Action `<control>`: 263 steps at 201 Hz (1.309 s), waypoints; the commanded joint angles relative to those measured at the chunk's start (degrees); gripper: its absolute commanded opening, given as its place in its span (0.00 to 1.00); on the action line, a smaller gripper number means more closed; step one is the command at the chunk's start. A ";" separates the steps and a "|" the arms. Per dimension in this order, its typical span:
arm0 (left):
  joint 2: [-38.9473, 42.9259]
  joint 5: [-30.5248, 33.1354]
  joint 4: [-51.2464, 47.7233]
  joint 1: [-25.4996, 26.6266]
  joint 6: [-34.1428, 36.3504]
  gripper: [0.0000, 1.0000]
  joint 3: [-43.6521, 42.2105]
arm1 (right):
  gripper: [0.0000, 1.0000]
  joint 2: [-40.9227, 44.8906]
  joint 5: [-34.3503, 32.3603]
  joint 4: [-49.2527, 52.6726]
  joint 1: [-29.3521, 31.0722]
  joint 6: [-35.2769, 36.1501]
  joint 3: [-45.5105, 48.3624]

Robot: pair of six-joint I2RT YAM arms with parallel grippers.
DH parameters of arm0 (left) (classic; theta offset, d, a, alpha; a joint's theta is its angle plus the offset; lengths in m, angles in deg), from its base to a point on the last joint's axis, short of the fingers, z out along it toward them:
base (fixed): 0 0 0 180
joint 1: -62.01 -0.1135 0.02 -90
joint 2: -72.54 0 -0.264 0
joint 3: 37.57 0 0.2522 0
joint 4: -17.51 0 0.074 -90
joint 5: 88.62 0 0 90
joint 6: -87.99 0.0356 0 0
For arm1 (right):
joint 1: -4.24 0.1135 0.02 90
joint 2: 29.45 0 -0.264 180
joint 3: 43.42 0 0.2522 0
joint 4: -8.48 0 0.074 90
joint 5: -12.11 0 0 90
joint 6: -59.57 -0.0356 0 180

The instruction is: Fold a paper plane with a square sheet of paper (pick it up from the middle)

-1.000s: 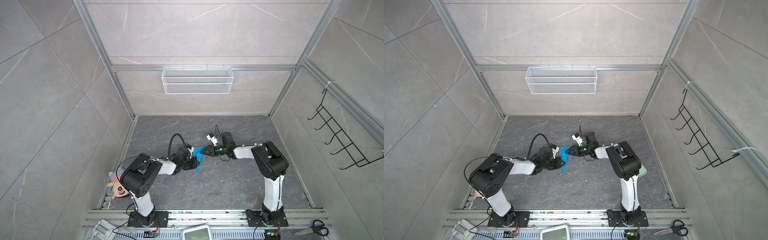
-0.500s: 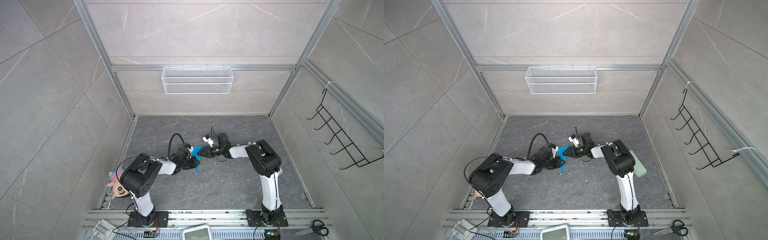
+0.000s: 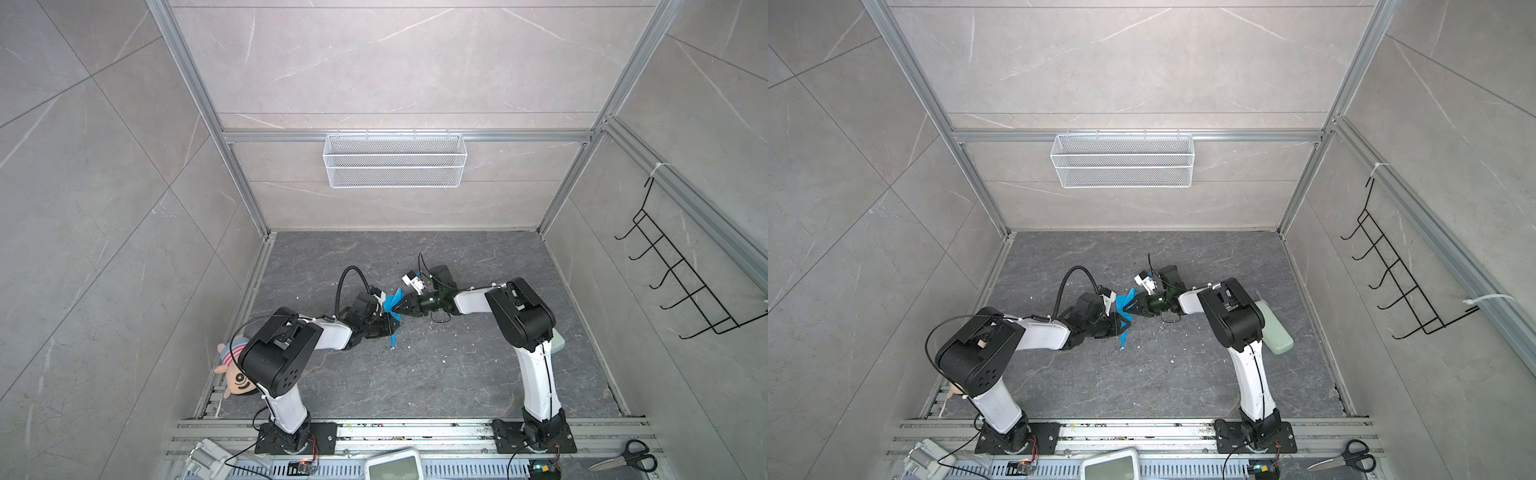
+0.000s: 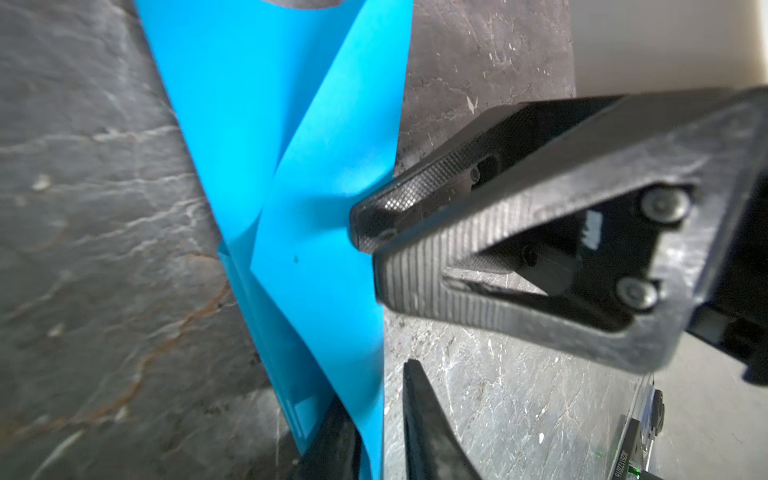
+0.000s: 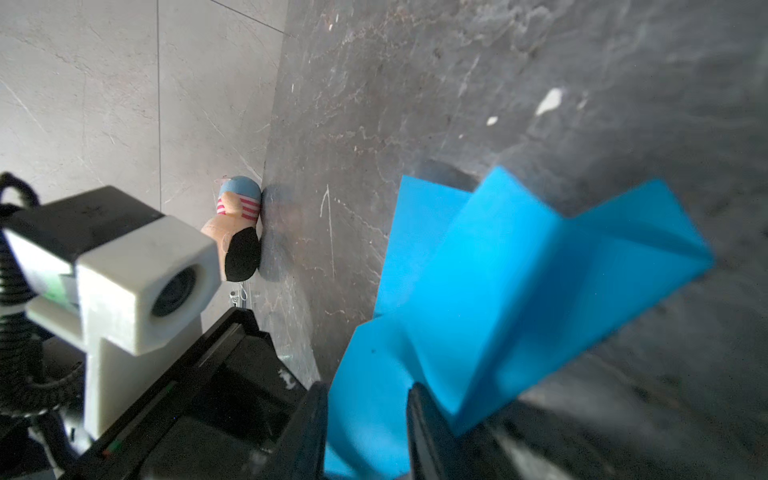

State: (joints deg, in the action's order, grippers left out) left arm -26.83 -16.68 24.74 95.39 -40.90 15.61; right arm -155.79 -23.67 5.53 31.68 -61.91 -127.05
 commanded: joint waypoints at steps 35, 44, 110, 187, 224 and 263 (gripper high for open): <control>5.83 0.79 -6.00 -0.35 -1.91 0.26 -0.82 | 0.36 -1.89 -5.31 7.13 0.52 1.59 -1.46; 6.42 0.68 -6.94 -0.29 -2.30 0.26 -0.82 | 0.36 -1.76 -5.91 7.25 0.57 1.24 -1.32; 5.61 -4.17 -7.06 0.05 -8.45 0.15 -1.88 | 0.36 -1.43 -8.96 8.71 0.82 0.07 -1.60; 8.37 -5.01 -8.57 0.58 -10.51 0.23 -4.08 | 0.35 -1.50 -10.19 9.15 1.04 -0.51 -1.59; 11.04 -3.61 -10.20 0.56 -11.29 0.23 -4.49 | 0.35 -1.36 -10.47 9.24 1.04 -0.63 -1.43; 9.71 -4.49 -10.22 0.57 -11.57 0.11 -3.91 | 0.35 -1.36 -10.53 9.24 1.05 -0.73 -1.35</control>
State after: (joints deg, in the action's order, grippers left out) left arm -17.26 -20.18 15.32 95.79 -51.90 11.37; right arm -155.73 -27.08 10.36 32.27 -62.37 -128.82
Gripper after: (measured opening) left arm 0.149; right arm 0.349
